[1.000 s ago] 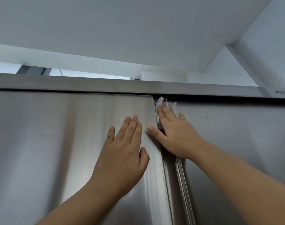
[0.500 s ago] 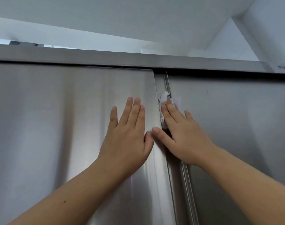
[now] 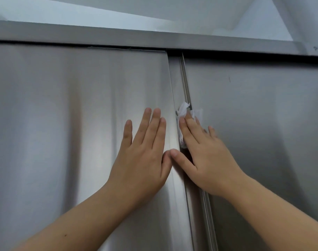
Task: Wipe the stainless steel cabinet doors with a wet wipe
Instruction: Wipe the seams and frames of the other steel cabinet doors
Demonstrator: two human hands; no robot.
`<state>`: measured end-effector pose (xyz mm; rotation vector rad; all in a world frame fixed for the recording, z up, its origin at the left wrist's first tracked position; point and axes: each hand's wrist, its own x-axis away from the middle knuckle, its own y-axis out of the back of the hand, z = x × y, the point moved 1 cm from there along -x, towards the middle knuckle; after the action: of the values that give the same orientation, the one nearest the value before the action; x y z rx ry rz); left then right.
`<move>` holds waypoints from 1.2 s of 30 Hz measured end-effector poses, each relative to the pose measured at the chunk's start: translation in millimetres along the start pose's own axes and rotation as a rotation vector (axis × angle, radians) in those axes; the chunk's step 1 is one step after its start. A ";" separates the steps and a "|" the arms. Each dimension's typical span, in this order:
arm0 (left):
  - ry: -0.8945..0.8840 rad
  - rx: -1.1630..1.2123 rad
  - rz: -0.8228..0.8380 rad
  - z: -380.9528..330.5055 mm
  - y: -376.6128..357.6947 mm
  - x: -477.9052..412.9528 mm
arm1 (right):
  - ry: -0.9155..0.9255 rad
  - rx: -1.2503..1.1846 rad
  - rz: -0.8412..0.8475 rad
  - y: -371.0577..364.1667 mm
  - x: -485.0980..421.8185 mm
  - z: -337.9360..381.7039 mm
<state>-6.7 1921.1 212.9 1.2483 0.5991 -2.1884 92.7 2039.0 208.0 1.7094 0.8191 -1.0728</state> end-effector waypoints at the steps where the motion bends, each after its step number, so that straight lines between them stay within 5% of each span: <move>1: -0.001 0.000 0.003 -0.6 0.4 1.4 | 0.002 -0.008 -0.005 -1.3 3.5 1.5; 18: -0.007 0.036 0.080 -29.7 18.6 58.2 | -0.057 0.025 -0.086 -23.5 64.0 15.1; 36: -0.041 0.089 0.211 -54.4 38.0 110.9 | -0.064 0.027 0.022 -40.4 124.7 28.1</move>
<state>5.7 1899.8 86.1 1.2485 0.3398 -2.0772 98.7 2034.1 74.1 1.6937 0.7467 -1.1228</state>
